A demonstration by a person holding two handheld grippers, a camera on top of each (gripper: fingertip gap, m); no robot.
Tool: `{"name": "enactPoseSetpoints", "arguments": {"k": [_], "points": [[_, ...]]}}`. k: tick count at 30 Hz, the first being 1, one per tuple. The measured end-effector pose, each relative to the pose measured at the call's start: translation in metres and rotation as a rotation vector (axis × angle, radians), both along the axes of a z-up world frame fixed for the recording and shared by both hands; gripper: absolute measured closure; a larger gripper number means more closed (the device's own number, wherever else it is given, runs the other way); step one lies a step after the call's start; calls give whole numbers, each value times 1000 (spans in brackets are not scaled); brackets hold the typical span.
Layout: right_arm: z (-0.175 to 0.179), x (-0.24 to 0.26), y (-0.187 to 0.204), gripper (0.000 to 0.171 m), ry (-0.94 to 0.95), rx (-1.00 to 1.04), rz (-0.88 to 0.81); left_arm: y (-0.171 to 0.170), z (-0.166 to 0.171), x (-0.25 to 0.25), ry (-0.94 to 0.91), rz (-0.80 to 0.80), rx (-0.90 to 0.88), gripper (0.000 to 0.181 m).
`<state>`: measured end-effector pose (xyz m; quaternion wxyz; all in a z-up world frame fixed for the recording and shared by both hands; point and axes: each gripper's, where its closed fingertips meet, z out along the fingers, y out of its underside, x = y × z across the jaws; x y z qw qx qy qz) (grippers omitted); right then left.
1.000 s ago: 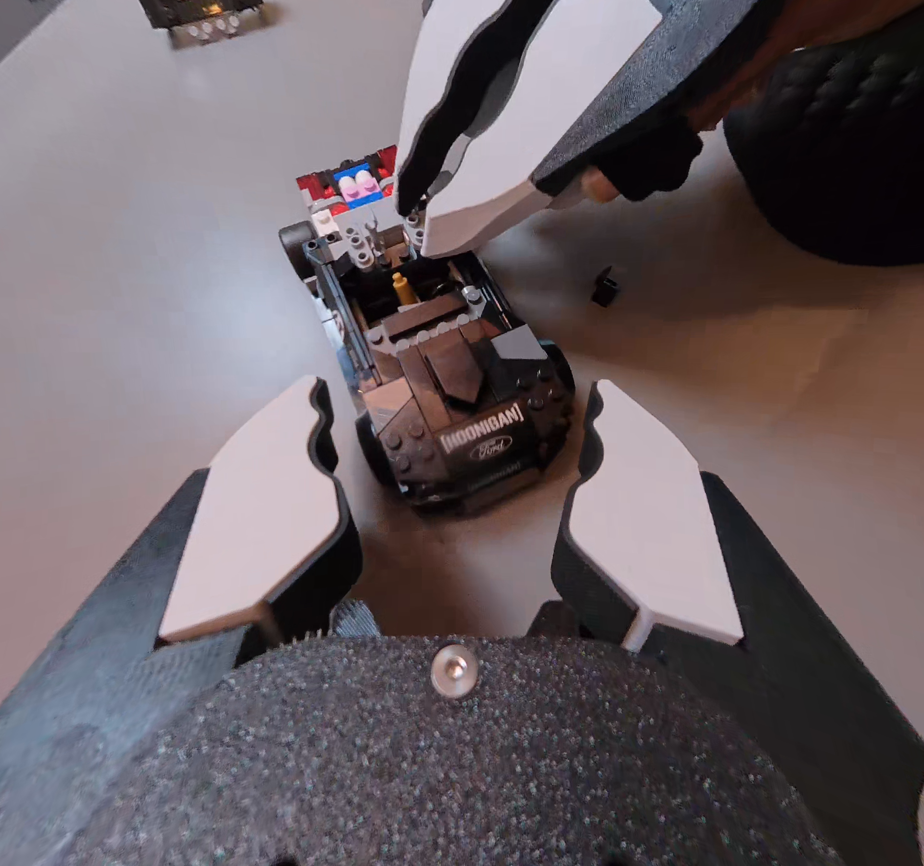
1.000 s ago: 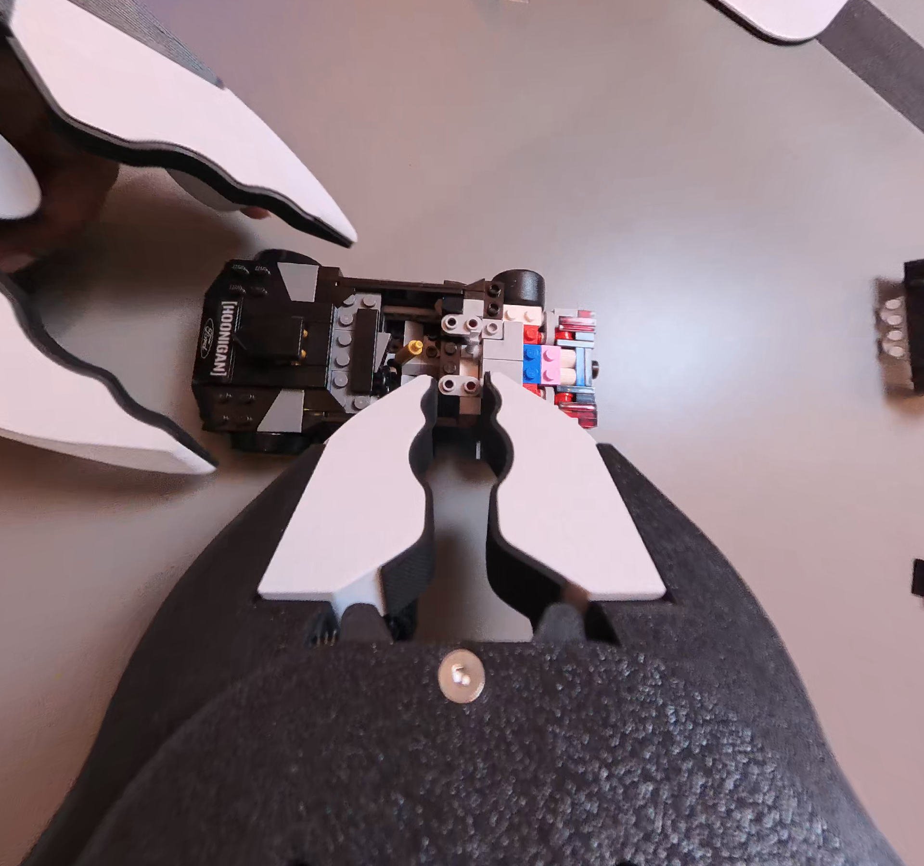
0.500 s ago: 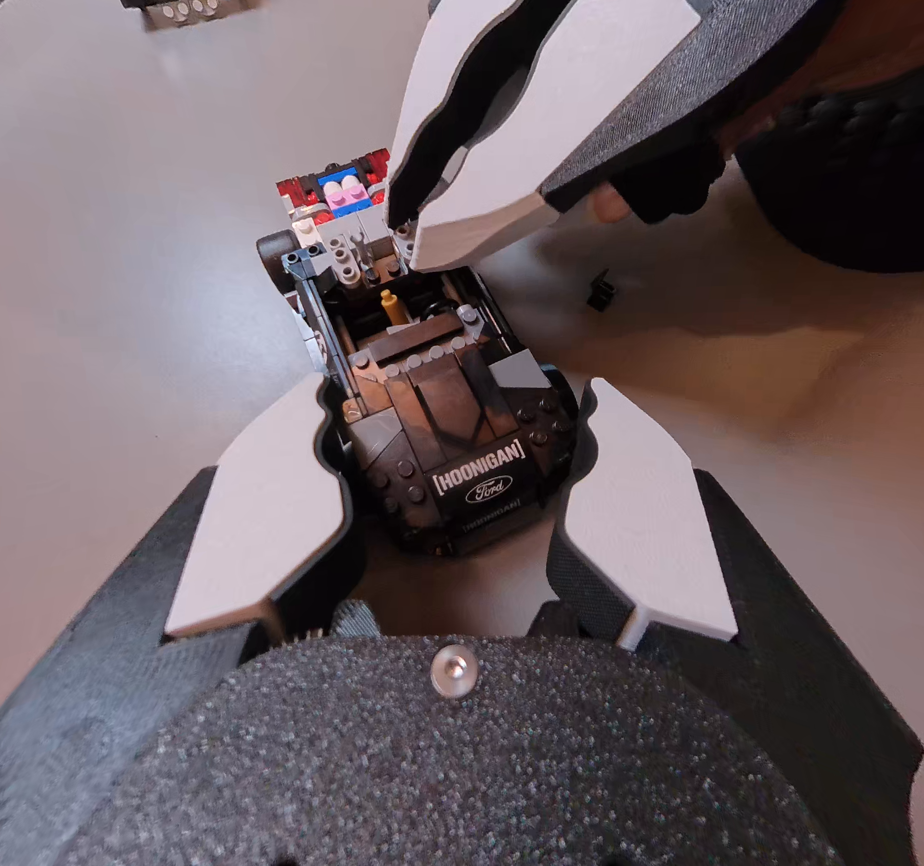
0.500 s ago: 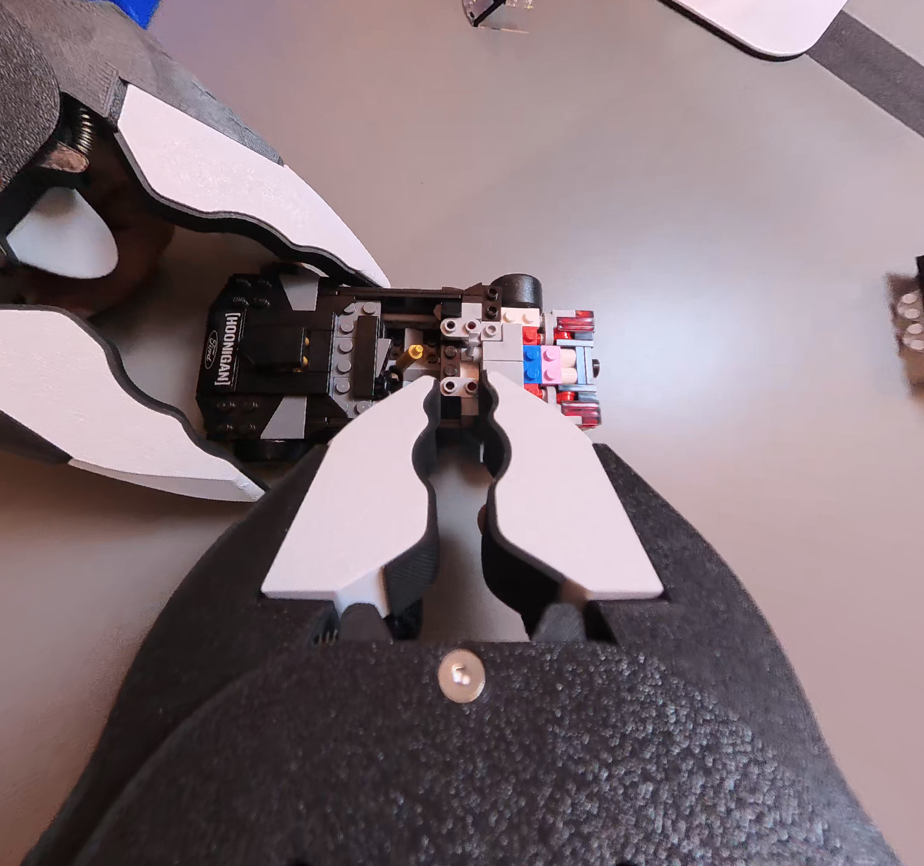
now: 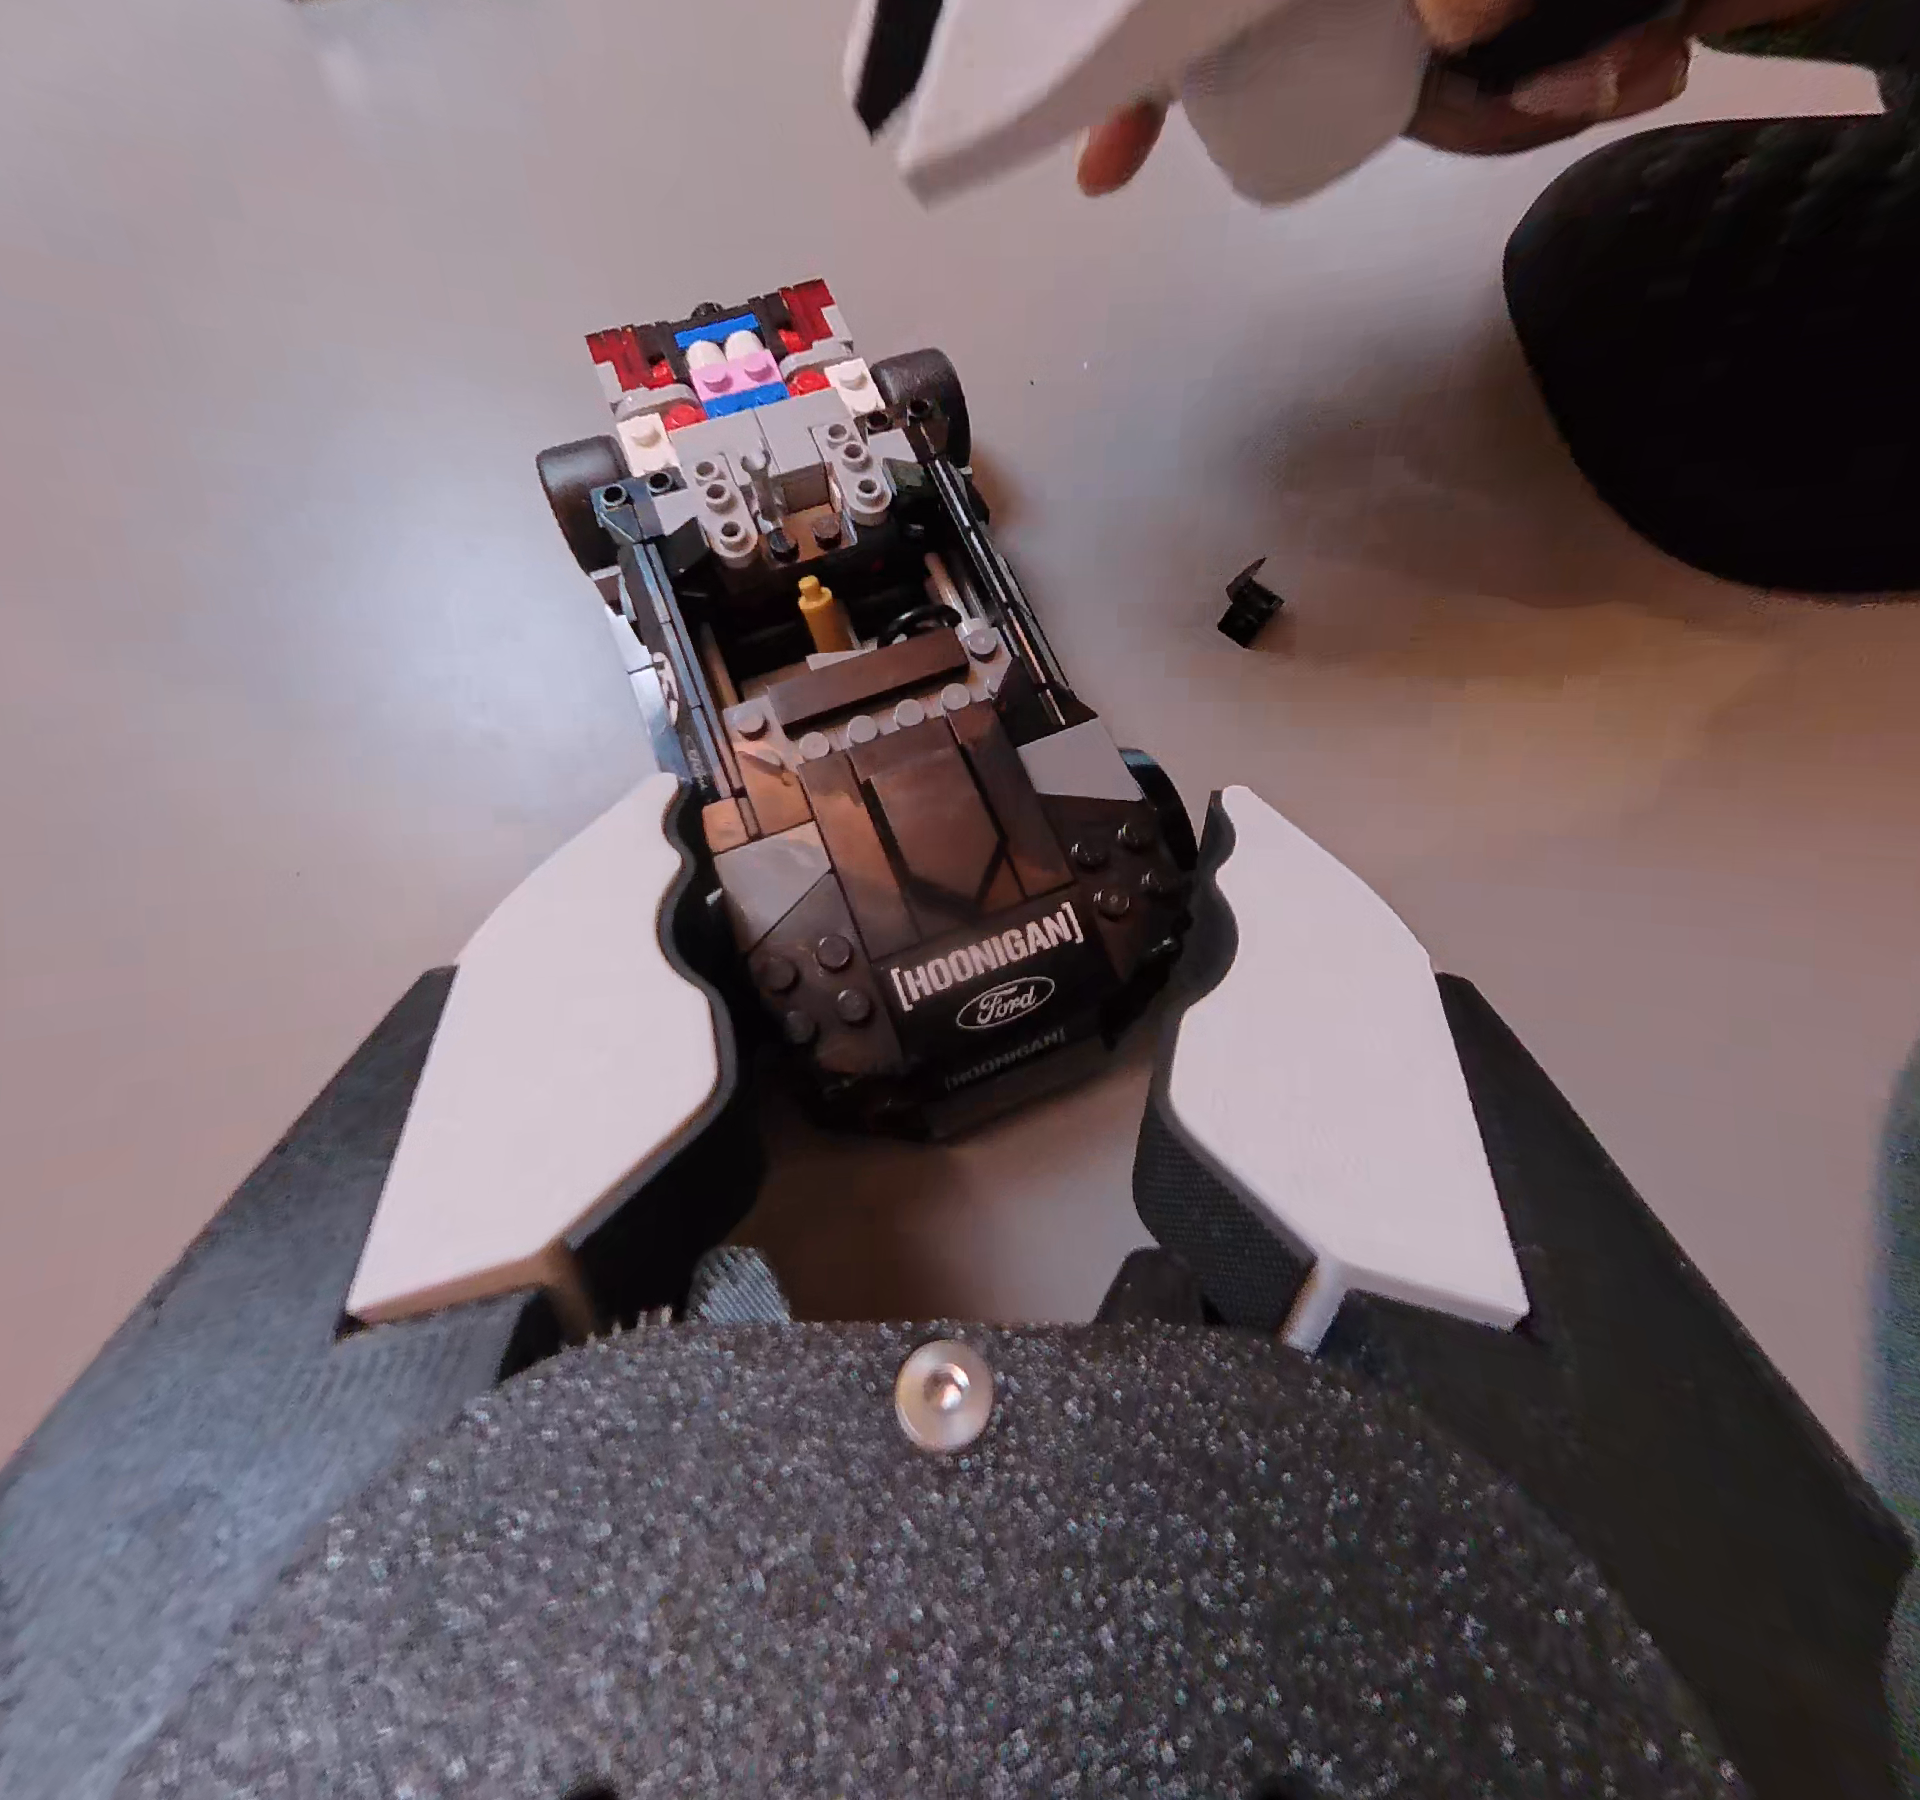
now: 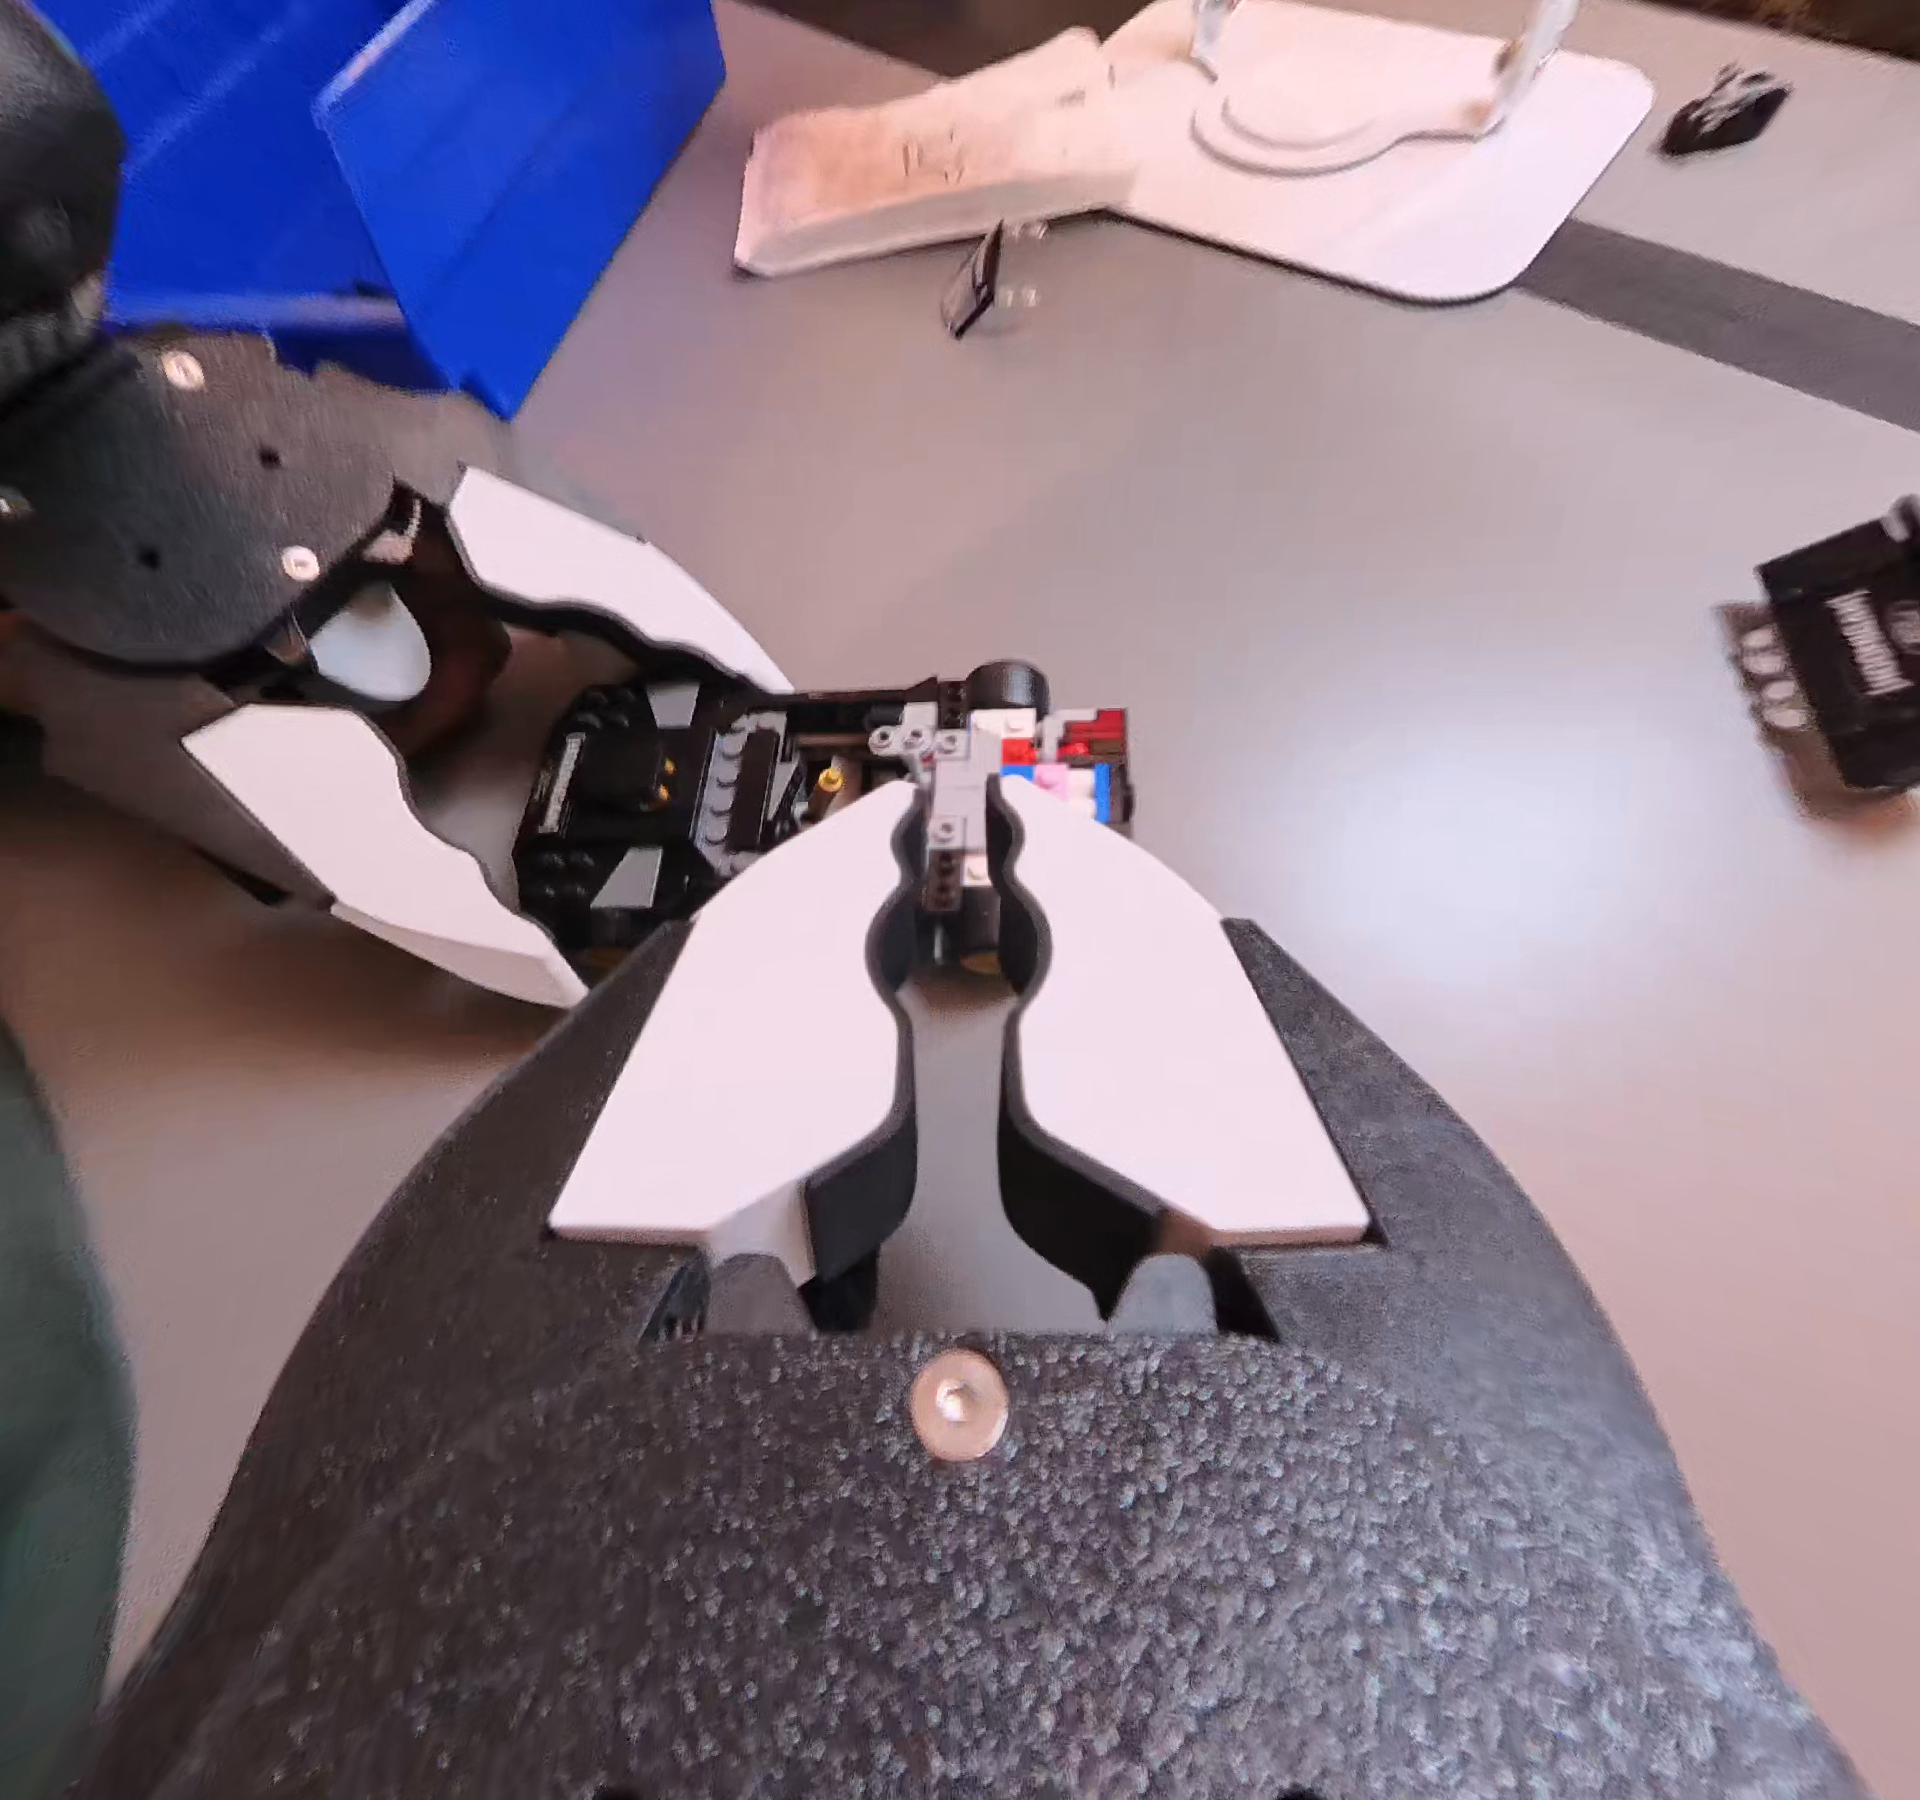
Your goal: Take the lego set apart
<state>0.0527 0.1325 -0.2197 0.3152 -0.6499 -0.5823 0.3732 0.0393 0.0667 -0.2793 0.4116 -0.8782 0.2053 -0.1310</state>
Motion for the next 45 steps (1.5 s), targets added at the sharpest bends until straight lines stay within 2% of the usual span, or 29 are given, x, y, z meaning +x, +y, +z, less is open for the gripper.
{"name": "enactPoseSetpoints", "arguments": {"k": [5,11,15,26,33,41,45], "points": [[-20,-10,-20,152,-68,32,75,-1,0,0,4,2,3,92],[-32,-13,-29,153,-175,106,130,-1,0,0,8,4,5,92],[-40,-12,-27,154,-234,152,108,-2,0,0,10,11,6,92],[-41,-15,-27,156,-247,125,14,-3,0,0,13,17,7,92],[-42,-16,-27,156,-247,247,-28,-4,0,0,12,16,6,92],[-40,-17,-26,157,-159,294,3,-4,-1,-1,15,18,6,92],[-39,-18,-24,158,-57,215,-15,-3,-1,-1,15,27,5,92]]}}
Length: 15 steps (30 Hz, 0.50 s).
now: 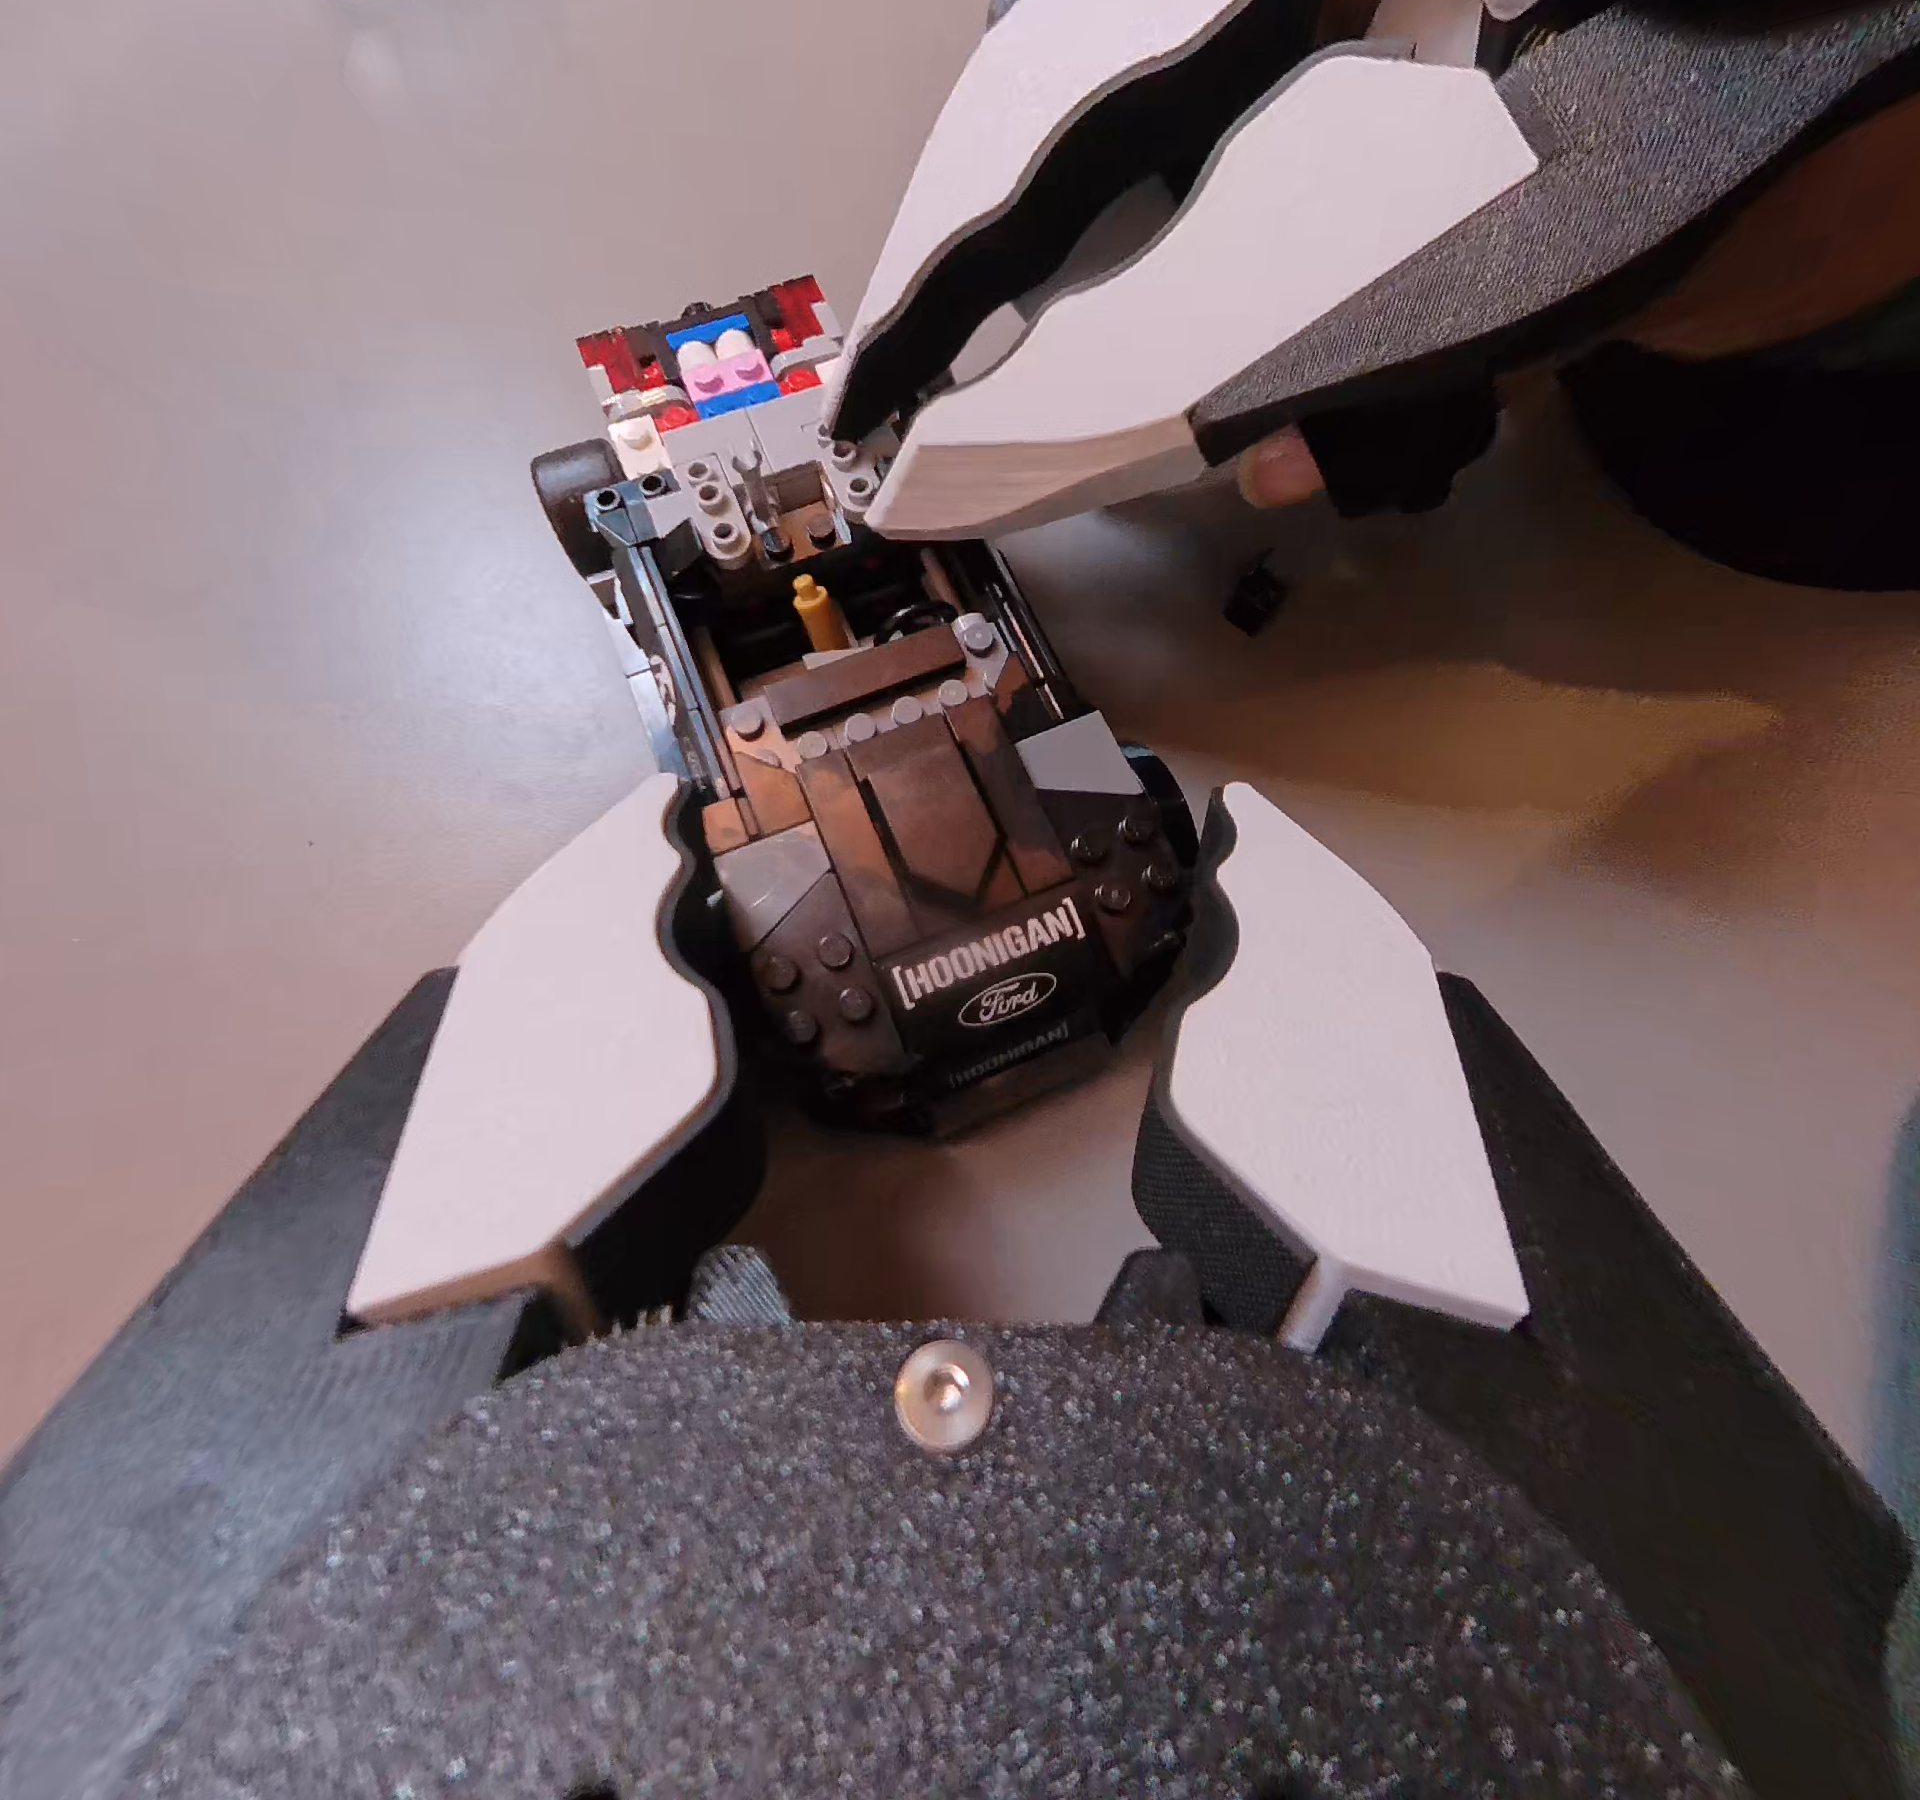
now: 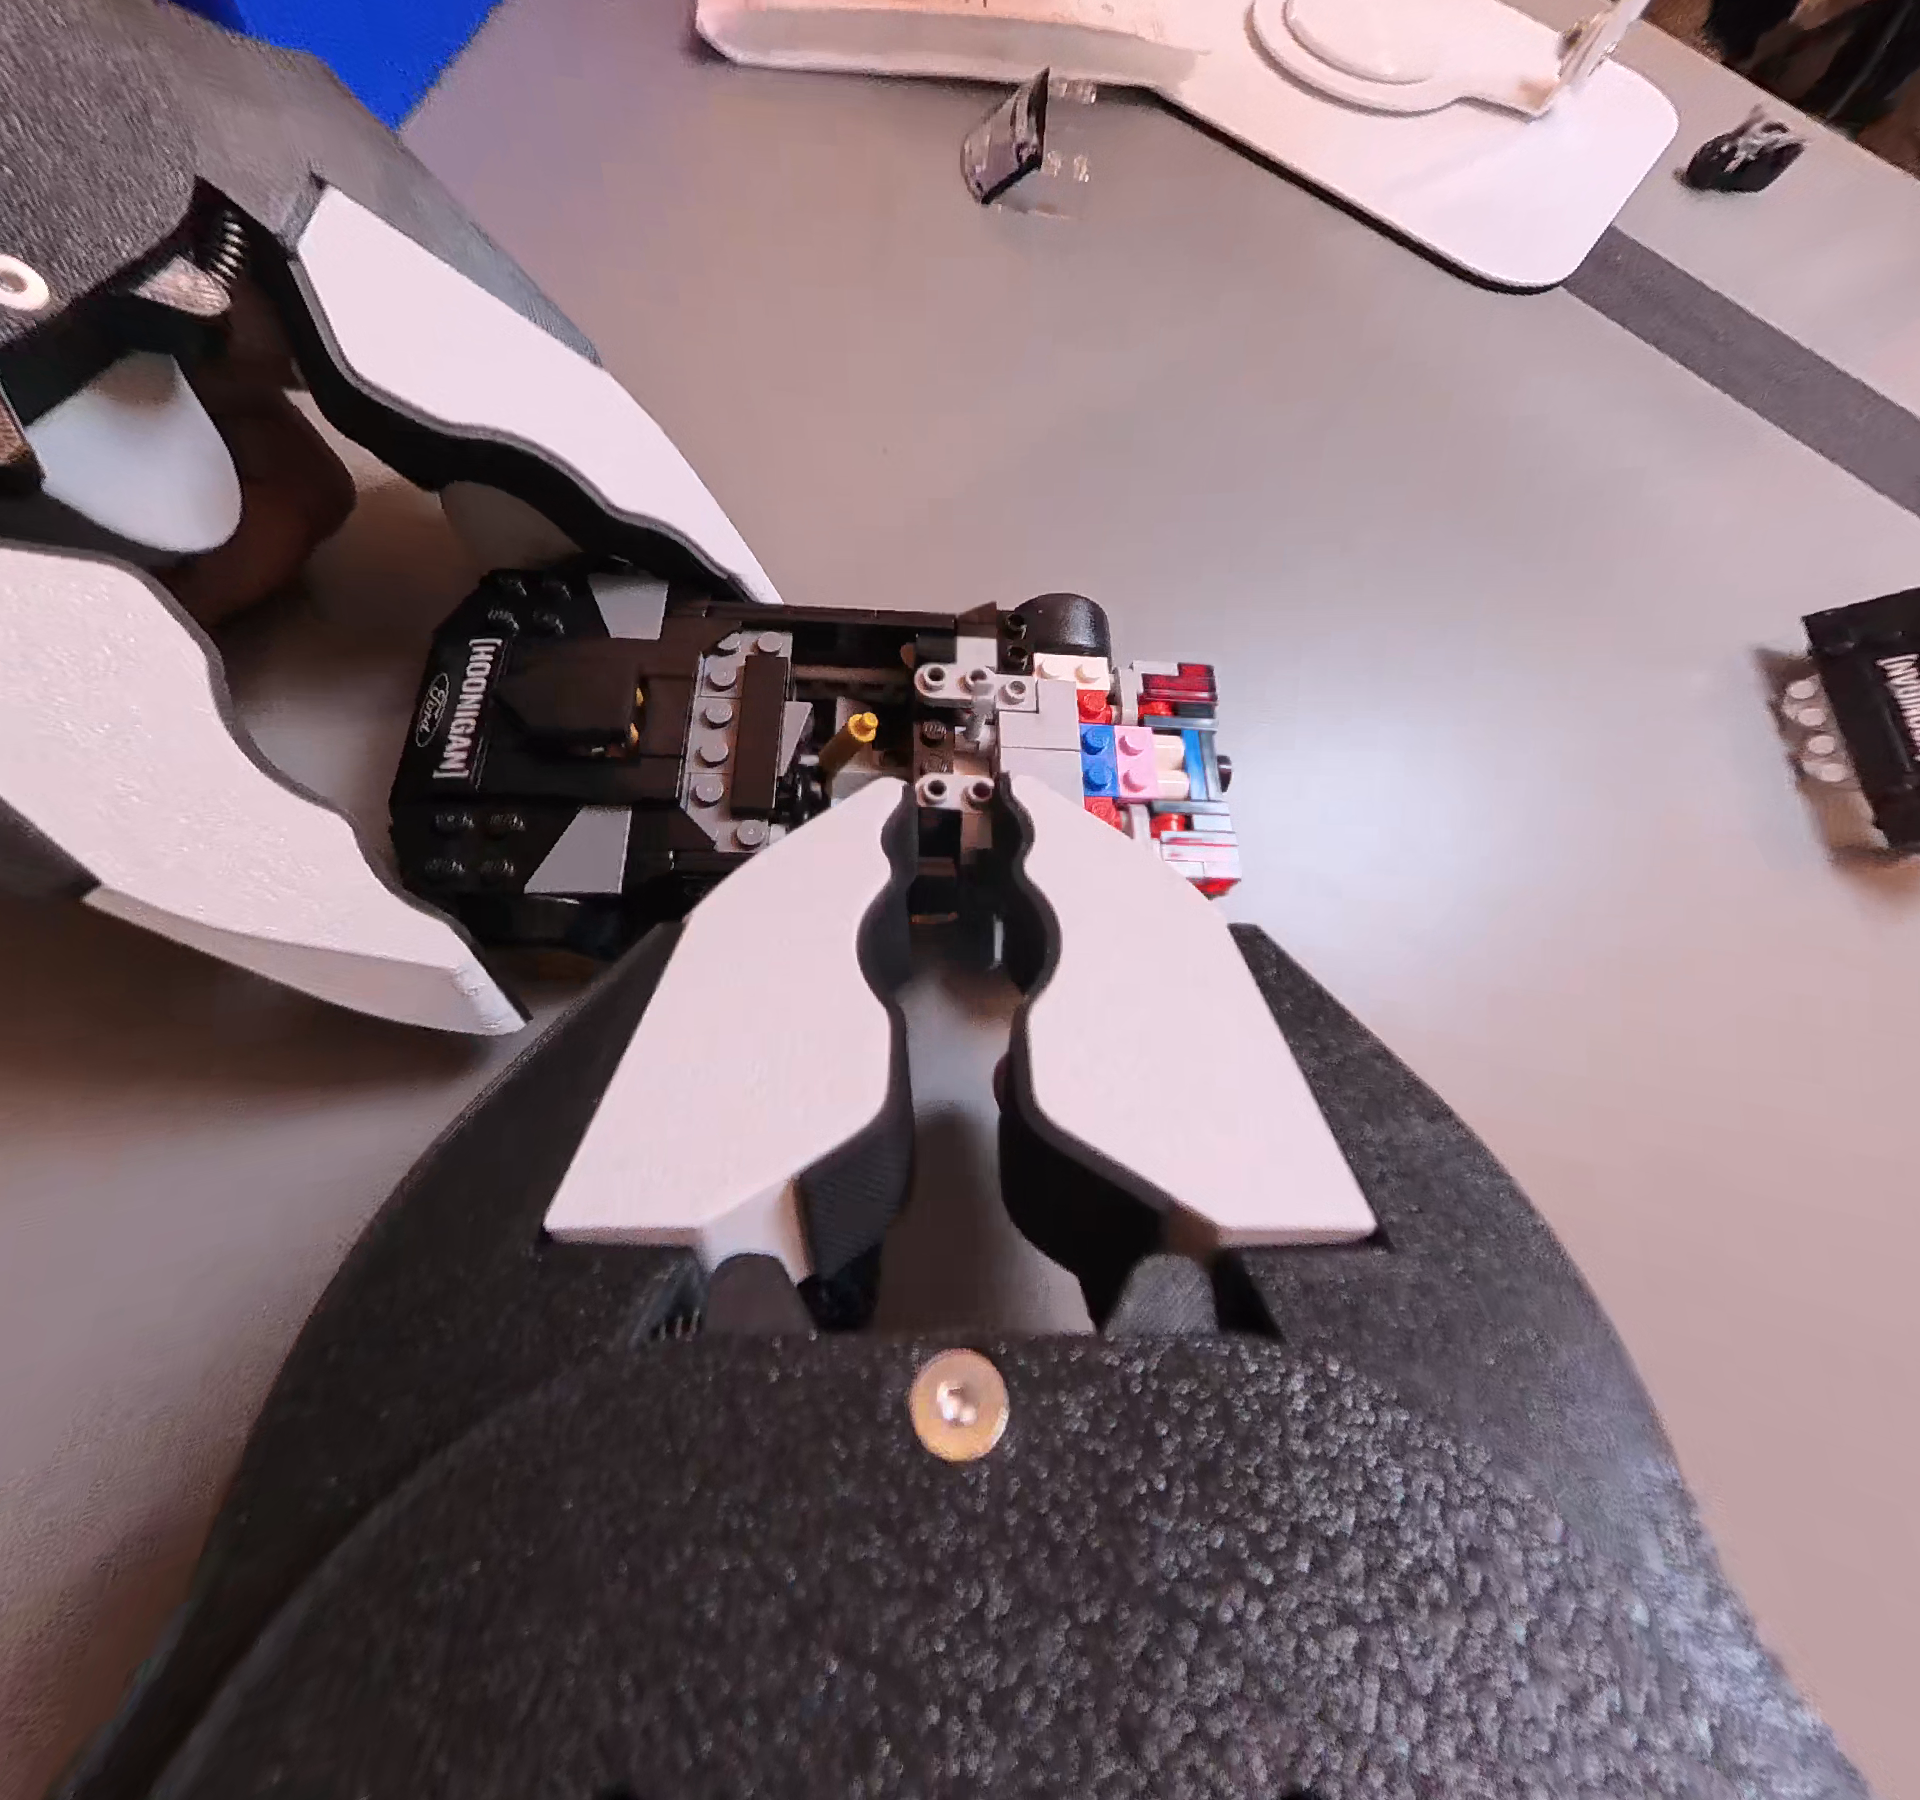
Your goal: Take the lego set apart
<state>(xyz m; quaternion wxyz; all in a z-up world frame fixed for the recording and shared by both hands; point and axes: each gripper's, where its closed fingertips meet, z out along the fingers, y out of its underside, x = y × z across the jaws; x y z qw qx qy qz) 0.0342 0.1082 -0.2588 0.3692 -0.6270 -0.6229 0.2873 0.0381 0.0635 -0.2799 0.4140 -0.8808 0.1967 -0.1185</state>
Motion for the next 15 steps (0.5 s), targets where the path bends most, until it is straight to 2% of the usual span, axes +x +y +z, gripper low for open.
{"name": "enactPoseSetpoints", "arguments": {"k": [4,5,6,8,12,15], "points": [[7,0,-3,159,84,-36,7,0,0,0,2,7,2,92],[16,-2,-9,170,135,-57,37,0,0,0,2,-1,-1,92],[20,-5,-12,171,162,-50,58,1,0,0,0,-1,-3,92],[21,-3,-1,171,152,32,33,1,0,-1,-7,4,-6,92],[24,8,12,171,111,26,-10,0,0,0,-6,4,-5,92],[21,8,10,162,76,17,9,1,0,0,-8,4,-5,92]]}}
